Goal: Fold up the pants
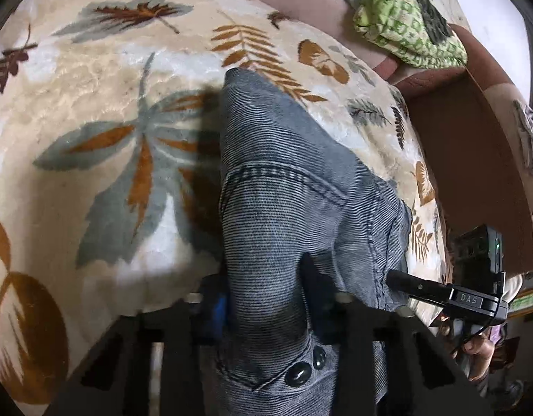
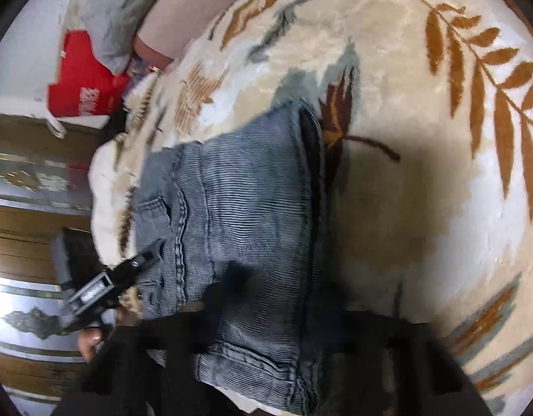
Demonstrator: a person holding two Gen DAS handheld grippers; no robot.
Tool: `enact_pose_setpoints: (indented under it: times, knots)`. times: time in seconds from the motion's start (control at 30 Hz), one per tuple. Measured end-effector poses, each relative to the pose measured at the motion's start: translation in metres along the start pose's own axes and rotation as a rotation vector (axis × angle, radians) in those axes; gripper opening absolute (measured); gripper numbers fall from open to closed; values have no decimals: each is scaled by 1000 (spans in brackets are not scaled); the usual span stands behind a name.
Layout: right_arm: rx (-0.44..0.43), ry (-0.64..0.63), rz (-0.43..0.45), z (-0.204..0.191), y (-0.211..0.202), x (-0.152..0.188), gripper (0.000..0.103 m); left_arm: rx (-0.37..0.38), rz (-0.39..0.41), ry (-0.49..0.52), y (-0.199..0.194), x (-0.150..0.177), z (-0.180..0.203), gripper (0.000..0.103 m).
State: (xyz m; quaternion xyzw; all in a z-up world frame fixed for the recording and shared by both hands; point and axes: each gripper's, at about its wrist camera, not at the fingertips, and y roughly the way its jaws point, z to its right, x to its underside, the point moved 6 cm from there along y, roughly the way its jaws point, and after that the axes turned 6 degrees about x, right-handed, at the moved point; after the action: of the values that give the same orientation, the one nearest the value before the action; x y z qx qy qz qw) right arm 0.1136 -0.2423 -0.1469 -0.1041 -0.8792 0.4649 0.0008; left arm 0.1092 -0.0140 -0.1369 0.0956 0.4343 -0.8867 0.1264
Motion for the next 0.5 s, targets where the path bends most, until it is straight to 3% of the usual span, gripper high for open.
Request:
enact_pose_setpoints:
  times: [0.1, 0.27, 0.5]
  knots:
    - [42, -64, 40, -14, -10, 6, 26, -48, 29, 71, -8, 2, 11, 22]
    - [47, -145, 116, -41, -44, 4, 16, -81, 112, 177, -36, -2, 33, 20]
    - [-16, -210, 206, -95, -67, -32, 16, -67, 251, 196, -87, -47, 29, 20]
